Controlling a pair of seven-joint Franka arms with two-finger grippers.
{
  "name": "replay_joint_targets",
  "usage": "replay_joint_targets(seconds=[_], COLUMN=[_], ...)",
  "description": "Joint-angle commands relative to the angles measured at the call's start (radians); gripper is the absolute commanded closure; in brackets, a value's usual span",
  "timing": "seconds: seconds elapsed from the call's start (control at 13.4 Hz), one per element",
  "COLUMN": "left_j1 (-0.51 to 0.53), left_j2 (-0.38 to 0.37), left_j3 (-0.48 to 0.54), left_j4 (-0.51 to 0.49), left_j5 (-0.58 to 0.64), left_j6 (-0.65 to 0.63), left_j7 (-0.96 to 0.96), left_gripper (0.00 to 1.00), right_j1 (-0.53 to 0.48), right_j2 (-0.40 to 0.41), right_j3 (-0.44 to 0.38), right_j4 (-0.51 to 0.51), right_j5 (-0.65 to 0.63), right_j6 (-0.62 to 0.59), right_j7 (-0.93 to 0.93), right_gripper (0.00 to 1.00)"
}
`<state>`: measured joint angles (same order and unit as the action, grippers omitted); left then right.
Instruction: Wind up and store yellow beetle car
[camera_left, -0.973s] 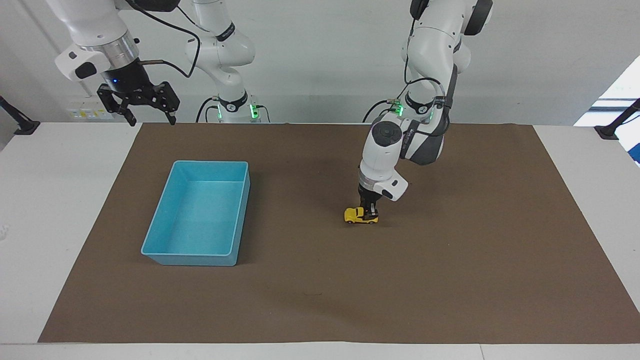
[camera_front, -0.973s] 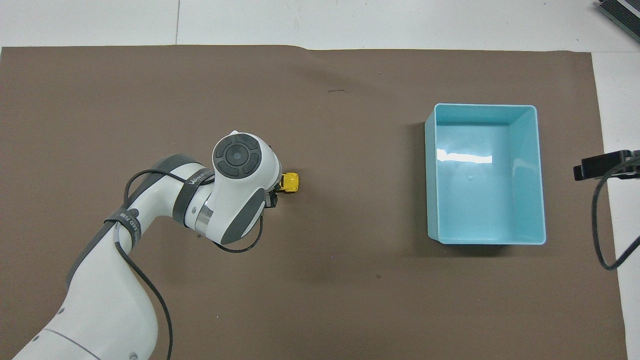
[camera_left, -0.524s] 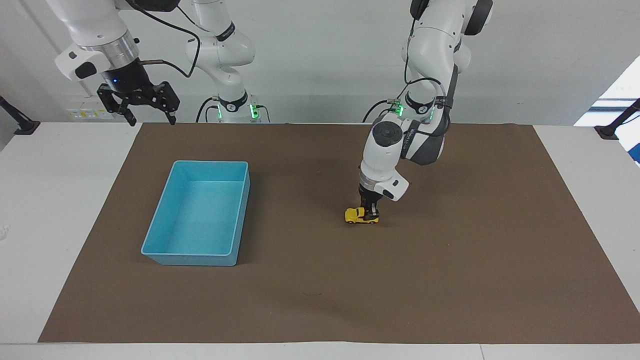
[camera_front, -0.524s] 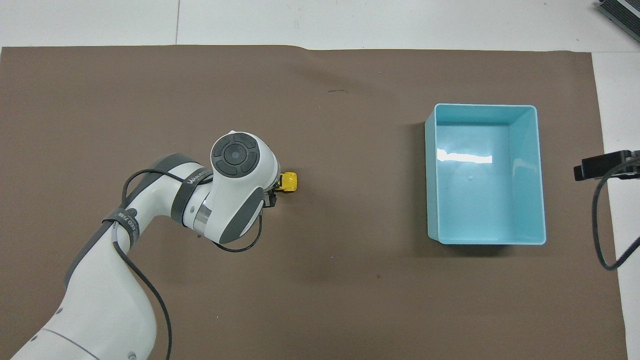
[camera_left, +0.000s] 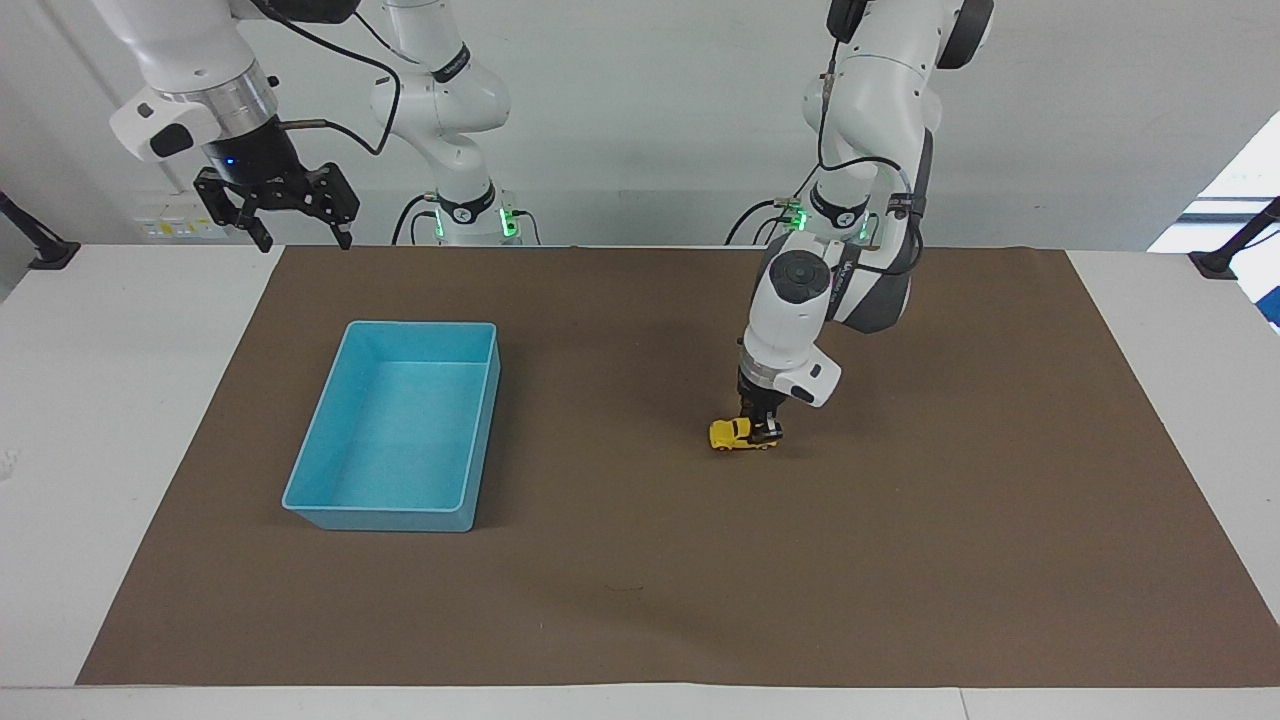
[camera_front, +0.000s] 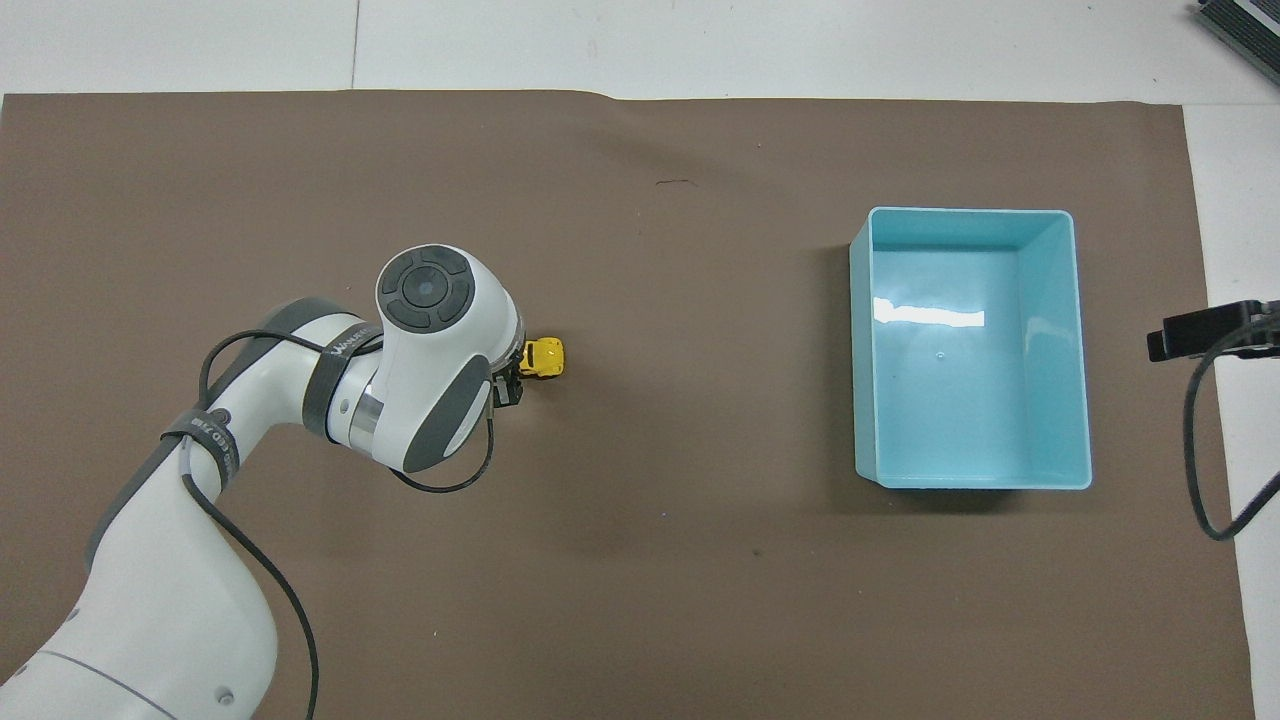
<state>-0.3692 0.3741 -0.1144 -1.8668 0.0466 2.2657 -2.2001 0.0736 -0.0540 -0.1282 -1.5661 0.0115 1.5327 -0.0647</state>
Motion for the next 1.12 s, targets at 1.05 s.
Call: replay_joint_targets(seconds=[1.05], left_j1=[0.144], left_j2=[0.028], left_j3=[0.012], left_j4=[-0.046], left_j5=[0.016], left_j6=[0.020], left_j7=[0.163], left_gripper=[1.00], right_j1=[-0.008], right_j2=[-0.006], right_j3=[0.001], right_j4=[-0.003], right_j5=[0.012], right_j6=[-0.003], right_j7=[0.008], right_gripper=[0.00])
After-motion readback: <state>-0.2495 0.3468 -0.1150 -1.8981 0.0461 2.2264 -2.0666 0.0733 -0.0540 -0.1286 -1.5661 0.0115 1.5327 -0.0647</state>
